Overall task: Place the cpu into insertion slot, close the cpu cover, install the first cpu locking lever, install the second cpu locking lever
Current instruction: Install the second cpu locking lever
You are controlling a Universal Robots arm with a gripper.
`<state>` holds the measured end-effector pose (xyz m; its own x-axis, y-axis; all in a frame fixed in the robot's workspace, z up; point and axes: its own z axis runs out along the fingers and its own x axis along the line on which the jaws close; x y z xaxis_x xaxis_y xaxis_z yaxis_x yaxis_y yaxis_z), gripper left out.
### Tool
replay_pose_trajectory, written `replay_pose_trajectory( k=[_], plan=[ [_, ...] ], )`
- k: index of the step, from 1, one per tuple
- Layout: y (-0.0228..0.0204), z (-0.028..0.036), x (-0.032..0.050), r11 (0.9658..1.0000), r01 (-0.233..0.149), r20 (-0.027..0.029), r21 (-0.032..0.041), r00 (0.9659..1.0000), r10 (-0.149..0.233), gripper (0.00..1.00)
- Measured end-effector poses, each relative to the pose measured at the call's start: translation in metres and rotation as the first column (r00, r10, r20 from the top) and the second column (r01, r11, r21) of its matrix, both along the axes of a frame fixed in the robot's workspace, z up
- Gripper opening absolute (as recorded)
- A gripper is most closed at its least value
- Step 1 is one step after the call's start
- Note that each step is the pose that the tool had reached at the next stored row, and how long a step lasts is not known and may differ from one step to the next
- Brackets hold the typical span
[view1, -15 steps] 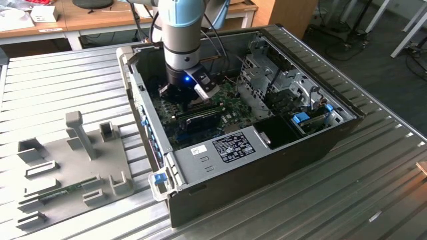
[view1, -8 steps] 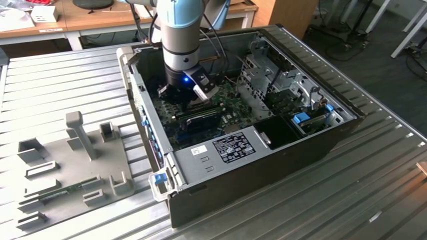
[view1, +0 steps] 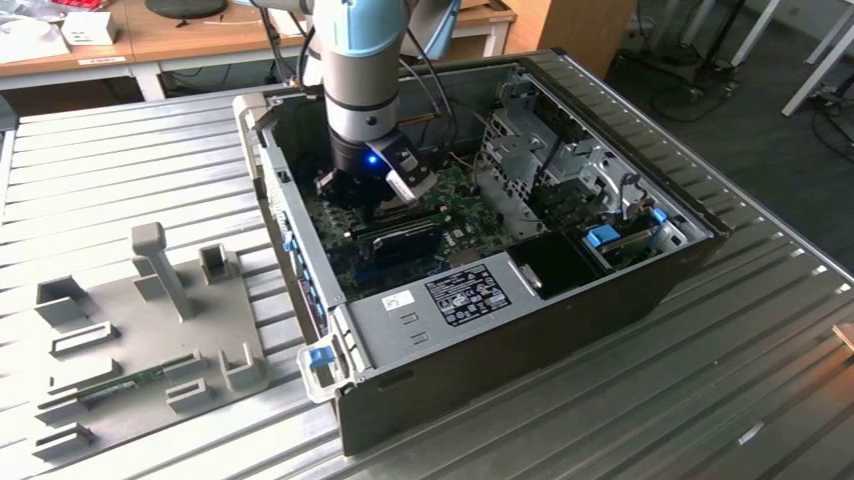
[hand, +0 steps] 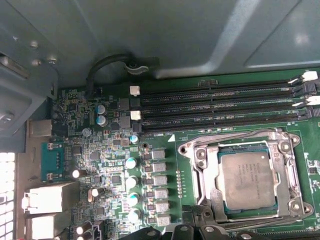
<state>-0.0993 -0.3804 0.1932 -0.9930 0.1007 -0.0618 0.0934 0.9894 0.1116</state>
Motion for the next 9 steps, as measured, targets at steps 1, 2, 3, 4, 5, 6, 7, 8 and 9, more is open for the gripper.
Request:
replay_pose_trajectory(
  k=[1,2,3,4,5,6,7,8,9],
  plan=[
    [-0.0003,0.0,-0.0001,1.0,0.0,0.0,-0.0001,1.0,0.0,0.1],
    [-0.0005,0.0,-0.0001,1.0,0.0,-0.0001,-0.0001,1.0,0.0,0.1],
    [-0.0008,0.0001,-0.0001,1.0,0.0,-0.0001,-0.0002,1.0,0.0,0.1],
    [-0.001,0.0001,0.0,1.0,0.0,-0.0002,-0.0003,1.0,0.0,0.1],
    [-0.0011,0.0001,0.0,1.0,0.0,-0.0002,-0.0004,1.0,0.0,0.1],
    [-0.0012,0.0001,0.0,1.0,0.0,-0.0002,-0.0005,1.0,0.0,0.1],
    [-0.0012,0.0002,-0.0001,1.0,0.0,-0.0002,-0.0004,1.0,0.0,0.1],
    [-0.0012,0.0001,-0.0001,1.0,0.0,-0.0001,-0.0003,1.0,0.0,0.1],
    [-0.0012,0.0001,-0.0001,1.0,0.0,-0.0001,-0.0002,1.0,0.0,0.1]
  ],
)
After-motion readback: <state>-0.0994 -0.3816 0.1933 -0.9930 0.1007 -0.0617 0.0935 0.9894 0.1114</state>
